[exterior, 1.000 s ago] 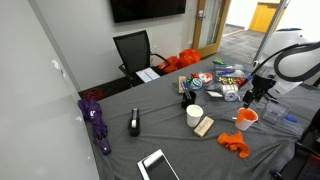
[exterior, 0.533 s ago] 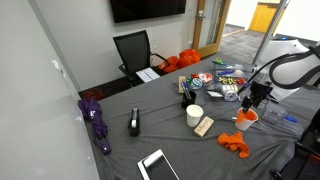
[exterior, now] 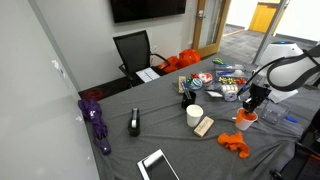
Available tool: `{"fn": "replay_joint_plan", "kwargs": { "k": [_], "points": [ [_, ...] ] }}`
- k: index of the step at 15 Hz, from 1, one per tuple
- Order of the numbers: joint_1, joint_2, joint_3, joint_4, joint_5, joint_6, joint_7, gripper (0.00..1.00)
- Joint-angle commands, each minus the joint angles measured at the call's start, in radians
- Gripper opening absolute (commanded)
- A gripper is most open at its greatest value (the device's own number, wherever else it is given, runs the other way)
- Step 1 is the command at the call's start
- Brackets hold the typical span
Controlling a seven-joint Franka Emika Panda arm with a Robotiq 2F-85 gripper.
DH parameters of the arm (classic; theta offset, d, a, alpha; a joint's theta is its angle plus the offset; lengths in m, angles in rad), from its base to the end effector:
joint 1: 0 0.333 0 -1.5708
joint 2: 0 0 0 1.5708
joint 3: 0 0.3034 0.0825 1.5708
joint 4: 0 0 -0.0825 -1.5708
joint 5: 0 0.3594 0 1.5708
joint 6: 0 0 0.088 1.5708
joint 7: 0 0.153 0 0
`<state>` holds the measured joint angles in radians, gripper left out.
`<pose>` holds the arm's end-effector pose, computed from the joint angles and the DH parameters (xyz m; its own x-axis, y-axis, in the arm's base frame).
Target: Take the orange glove out of the cup and place it next to the other glove
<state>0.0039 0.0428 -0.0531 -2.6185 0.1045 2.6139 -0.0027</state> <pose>0.4148 -0.0206 0.1950 0.9894 -0.1363 -0.0492 -0.1386 -0.9893 -0.0461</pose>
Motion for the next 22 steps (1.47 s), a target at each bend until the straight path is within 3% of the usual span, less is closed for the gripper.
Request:
{"fn": "replay_joint_plan", "kwargs": {
  "k": [1,7,18,20,21,22],
  "points": [
    [-0.021,0.031,0.003,-0.007,-0.009,0.053,-0.002,0.03],
    [-0.027,0.032,-0.001,-0.011,-0.066,0.032,0.02,0.0],
    [0.003,-0.157,0.033,-0.015,0.067,-0.09,-0.026,0.0],
    [0.002,-0.18,0.033,-0.024,0.036,-0.083,-0.017,0.0],
    [0.001,-0.187,0.03,-0.027,0.026,-0.077,-0.022,0.26],
    [-0.005,-0.191,0.029,-0.029,0.0,-0.075,-0.018,0.27]
  ]
}}
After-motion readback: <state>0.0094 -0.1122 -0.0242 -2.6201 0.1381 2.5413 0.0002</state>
